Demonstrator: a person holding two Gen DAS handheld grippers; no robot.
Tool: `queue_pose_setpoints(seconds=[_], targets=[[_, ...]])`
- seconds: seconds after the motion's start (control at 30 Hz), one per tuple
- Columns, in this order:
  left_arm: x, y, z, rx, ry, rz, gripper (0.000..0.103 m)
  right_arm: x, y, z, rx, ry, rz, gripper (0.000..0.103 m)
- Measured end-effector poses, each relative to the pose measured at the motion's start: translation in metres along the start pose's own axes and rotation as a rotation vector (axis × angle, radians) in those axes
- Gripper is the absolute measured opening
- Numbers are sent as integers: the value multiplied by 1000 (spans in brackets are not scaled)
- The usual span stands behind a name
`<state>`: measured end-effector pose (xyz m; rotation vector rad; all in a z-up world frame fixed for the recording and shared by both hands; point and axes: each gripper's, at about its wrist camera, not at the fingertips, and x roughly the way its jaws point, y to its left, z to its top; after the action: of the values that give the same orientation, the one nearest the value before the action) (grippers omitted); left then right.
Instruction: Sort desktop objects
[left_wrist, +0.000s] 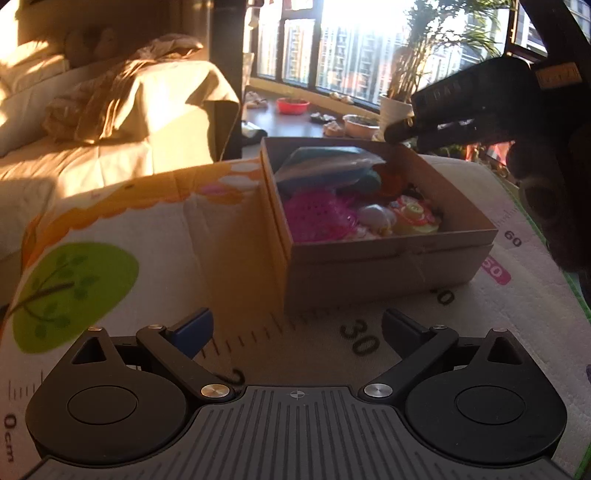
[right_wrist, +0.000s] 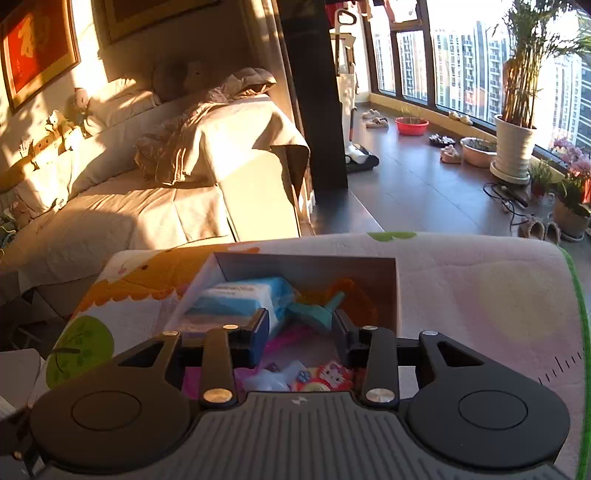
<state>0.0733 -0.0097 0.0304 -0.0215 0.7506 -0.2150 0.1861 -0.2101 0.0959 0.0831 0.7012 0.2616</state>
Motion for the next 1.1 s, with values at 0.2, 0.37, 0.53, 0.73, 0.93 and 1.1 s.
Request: queue_pose_setpoints(seconds=[0.2, 0.37, 0.53, 0.73, 0.93, 1.1], targets=[[-5, 9, -18, -63, 31, -35, 101, 51, 51, 22, -113, -11, -33, 43], [-19, 24, -27, -94, 5, -10, 101, 71, 61, 11, -192, 71, -74, 42], [-15, 33, -33, -148, 26, 15, 102, 52, 34, 6, -179, 97, -180, 42], [-25, 22, -41, -111, 14, -16, 102, 46, 21, -4, -66, 111, -124, 40], [-31, 15, -47, -82, 19, 11, 103, 38, 44, -11, -105, 131, -32, 36], [-26, 16, -50, -100, 52, 67, 103, 24, 48, -29, -207, 110, -151, 41]])
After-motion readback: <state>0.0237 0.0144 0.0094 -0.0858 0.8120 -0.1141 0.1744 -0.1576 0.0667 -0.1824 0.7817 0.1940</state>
